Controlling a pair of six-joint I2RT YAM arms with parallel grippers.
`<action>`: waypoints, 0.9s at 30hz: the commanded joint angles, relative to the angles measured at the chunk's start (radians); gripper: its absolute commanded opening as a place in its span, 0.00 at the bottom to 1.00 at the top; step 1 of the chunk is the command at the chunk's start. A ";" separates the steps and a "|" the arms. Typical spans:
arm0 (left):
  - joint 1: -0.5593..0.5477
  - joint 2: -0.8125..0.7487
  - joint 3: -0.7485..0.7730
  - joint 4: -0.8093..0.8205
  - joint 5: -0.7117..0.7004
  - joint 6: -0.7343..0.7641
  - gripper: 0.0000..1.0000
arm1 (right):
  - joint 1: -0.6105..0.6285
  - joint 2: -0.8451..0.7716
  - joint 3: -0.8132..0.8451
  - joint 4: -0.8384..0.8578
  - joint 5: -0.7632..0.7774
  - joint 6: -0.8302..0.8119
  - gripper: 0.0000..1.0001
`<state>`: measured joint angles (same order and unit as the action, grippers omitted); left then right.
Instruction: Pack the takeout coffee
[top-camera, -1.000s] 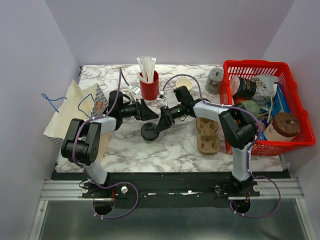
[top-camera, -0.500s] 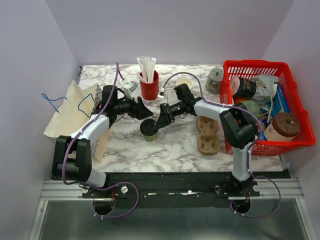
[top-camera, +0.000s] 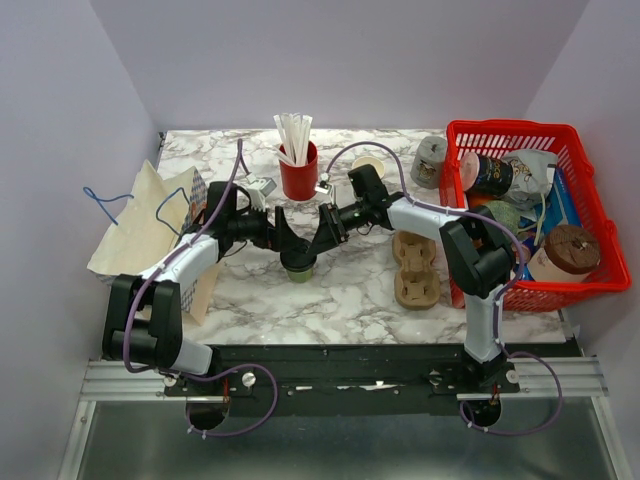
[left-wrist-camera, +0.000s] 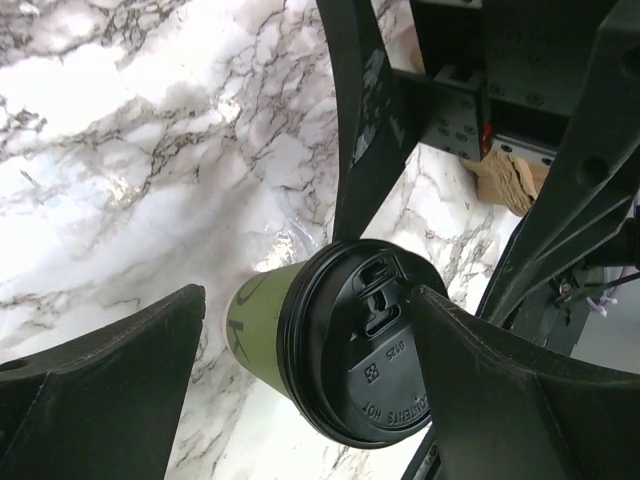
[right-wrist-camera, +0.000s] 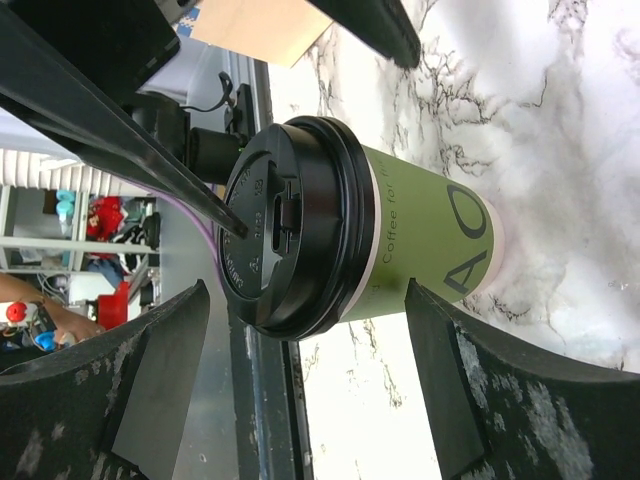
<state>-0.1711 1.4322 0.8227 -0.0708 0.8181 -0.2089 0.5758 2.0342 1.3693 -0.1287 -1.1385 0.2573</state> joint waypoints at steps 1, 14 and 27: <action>0.007 -0.033 -0.040 -0.008 -0.014 -0.003 0.91 | 0.001 -0.006 -0.016 0.001 0.016 -0.015 0.88; 0.042 0.042 -0.224 0.416 0.219 -0.270 0.89 | 0.009 0.049 -0.021 0.001 -0.006 -0.062 0.84; 0.042 0.181 -0.270 0.793 0.260 -0.438 0.87 | 0.029 0.081 -0.023 0.000 0.029 -0.105 0.78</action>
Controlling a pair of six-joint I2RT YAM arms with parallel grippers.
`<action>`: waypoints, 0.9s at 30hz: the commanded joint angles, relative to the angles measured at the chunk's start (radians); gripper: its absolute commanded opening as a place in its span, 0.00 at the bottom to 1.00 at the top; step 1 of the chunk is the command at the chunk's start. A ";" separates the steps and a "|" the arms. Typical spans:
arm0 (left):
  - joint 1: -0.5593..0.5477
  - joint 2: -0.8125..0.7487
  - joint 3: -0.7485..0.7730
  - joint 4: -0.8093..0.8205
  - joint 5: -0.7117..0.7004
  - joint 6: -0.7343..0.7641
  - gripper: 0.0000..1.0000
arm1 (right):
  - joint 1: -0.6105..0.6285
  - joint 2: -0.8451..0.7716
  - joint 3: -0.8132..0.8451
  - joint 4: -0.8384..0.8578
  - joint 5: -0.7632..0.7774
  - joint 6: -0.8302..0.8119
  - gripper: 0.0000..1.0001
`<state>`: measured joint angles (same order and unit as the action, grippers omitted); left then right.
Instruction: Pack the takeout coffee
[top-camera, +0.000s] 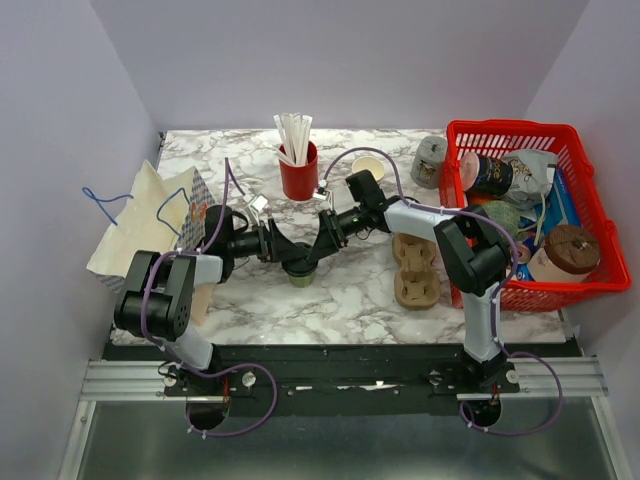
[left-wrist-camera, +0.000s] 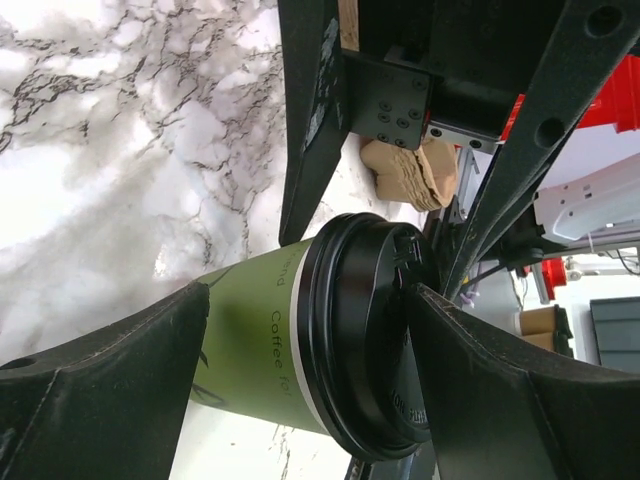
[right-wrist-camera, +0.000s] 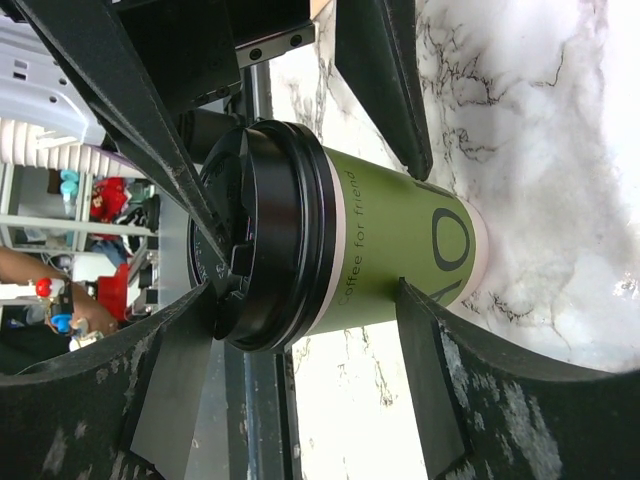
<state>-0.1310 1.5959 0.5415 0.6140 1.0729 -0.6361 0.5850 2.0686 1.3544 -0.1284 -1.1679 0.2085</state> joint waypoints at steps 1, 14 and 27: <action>0.002 0.010 0.023 0.112 0.005 -0.019 0.87 | 0.019 0.050 0.002 0.000 0.051 -0.058 0.78; 0.005 -0.197 0.253 -0.319 -0.085 0.221 0.99 | 0.015 0.036 0.078 0.000 -0.061 -0.005 0.86; -0.030 -0.547 0.112 -0.833 -0.220 0.849 0.97 | -0.001 0.044 0.081 0.001 -0.030 0.020 0.88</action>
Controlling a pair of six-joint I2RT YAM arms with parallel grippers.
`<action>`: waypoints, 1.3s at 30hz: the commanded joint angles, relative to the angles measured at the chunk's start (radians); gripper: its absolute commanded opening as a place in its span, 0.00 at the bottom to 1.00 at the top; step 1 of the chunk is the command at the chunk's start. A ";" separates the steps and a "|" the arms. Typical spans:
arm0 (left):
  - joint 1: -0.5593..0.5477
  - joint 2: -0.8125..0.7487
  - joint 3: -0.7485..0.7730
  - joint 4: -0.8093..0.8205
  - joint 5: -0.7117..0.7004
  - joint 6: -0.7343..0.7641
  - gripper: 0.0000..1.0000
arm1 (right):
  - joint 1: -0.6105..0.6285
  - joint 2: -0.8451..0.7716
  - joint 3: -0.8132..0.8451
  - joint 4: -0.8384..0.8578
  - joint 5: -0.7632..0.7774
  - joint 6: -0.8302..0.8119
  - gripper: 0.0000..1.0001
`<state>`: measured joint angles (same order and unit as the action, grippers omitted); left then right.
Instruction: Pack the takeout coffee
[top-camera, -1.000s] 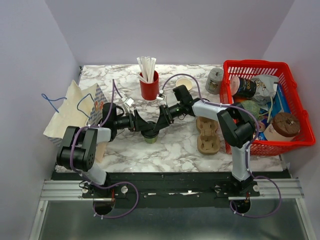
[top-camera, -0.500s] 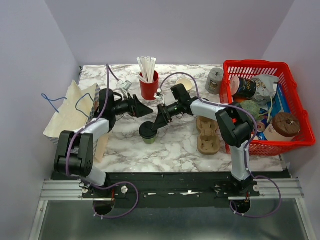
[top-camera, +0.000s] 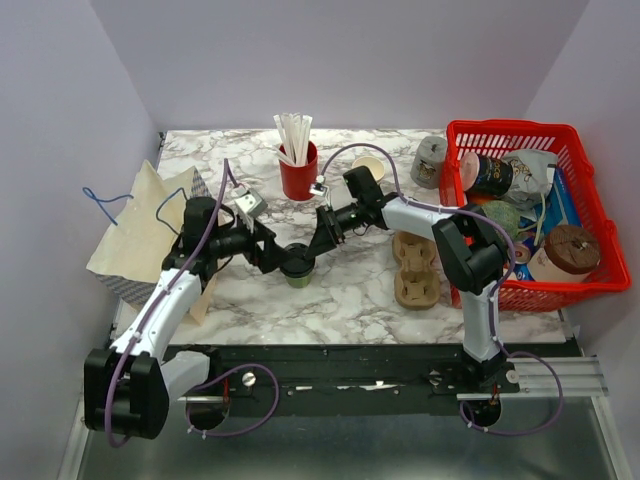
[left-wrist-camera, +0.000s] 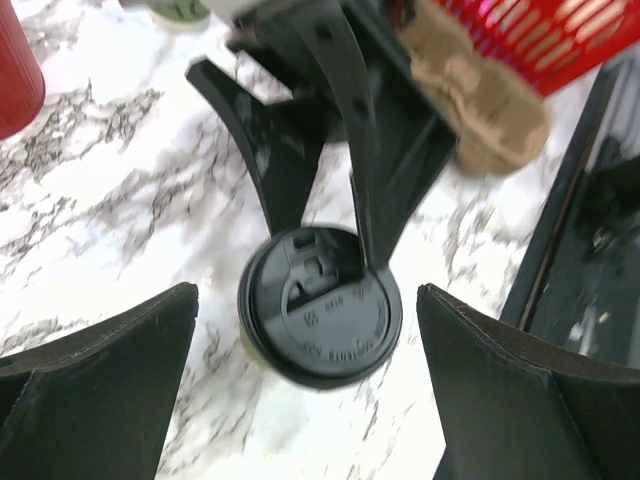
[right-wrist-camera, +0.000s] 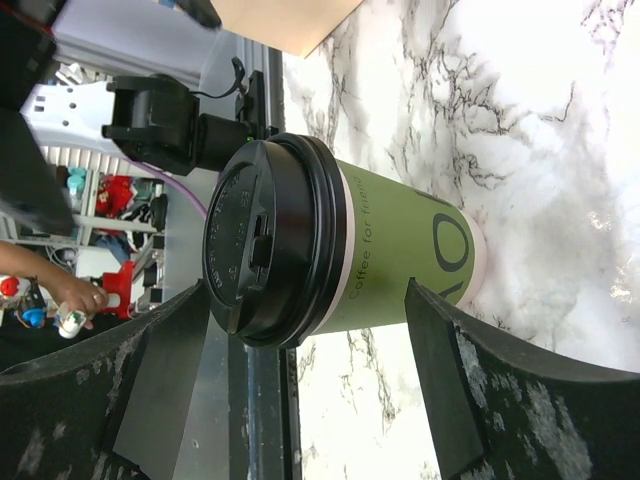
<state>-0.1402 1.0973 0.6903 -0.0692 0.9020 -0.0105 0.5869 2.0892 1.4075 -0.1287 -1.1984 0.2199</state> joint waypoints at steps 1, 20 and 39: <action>-0.024 -0.050 -0.043 -0.152 -0.055 0.234 0.97 | -0.004 0.025 0.030 0.001 0.003 0.007 0.88; -0.119 0.007 -0.121 0.090 -0.115 0.074 0.94 | -0.002 0.043 0.031 0.001 0.023 0.009 0.87; -0.154 0.049 -0.143 0.077 -0.163 0.153 0.93 | -0.002 0.058 0.038 0.001 0.030 0.013 0.87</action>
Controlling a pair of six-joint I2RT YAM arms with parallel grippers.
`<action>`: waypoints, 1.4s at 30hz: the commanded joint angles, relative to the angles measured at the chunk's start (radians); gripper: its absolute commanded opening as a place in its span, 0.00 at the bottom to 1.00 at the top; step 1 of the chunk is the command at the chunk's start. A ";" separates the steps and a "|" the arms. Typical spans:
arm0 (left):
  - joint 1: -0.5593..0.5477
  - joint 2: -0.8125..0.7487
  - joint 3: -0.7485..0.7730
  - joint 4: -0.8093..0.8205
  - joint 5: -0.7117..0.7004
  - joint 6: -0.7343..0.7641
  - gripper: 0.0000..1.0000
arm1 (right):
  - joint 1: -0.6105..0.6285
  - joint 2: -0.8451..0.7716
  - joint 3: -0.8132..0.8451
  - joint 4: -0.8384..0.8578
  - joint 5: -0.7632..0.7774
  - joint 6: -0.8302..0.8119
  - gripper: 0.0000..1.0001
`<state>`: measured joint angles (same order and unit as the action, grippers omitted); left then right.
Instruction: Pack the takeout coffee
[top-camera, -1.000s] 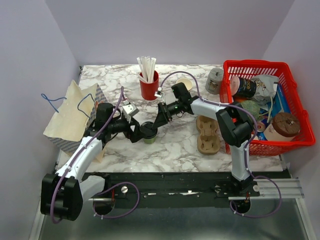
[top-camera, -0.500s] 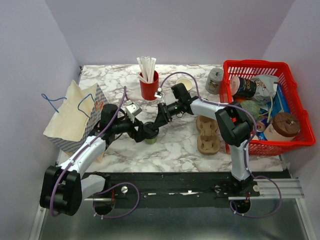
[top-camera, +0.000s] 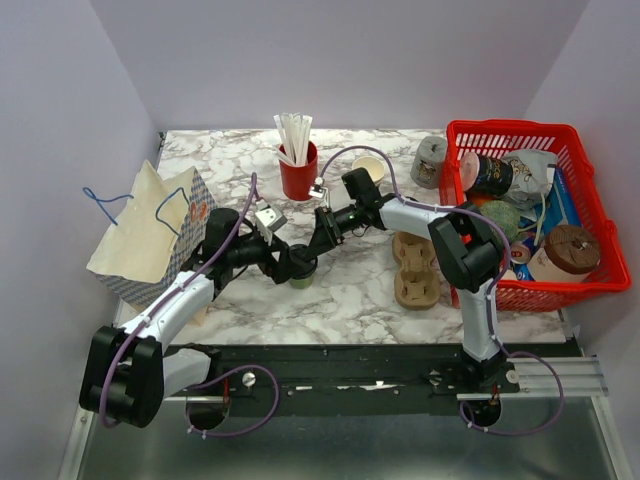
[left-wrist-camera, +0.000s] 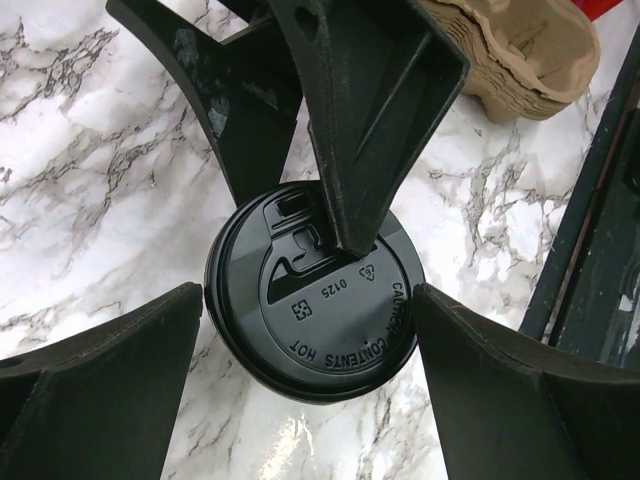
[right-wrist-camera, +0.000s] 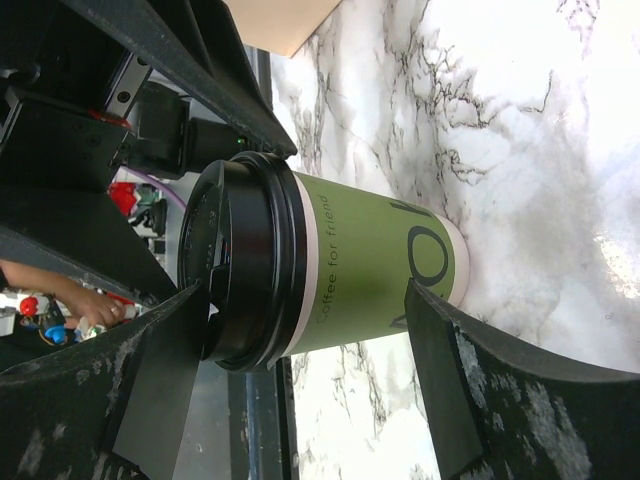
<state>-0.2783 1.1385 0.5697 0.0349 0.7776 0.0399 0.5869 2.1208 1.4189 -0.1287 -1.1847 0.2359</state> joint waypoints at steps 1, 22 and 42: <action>-0.019 0.012 -0.019 -0.033 -0.044 0.107 0.93 | -0.002 0.028 0.026 0.003 0.017 -0.004 0.87; -0.045 0.058 -0.039 -0.141 -0.155 0.417 0.93 | -0.001 0.039 0.023 0.003 0.022 0.000 0.87; -0.039 0.076 -0.063 -0.127 -0.141 0.440 0.94 | -0.001 0.050 0.063 -0.031 0.109 -0.055 0.86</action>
<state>-0.3222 1.1641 0.5907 0.0380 0.7589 0.3504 0.5873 2.1330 1.4563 -0.1394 -1.1381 0.2192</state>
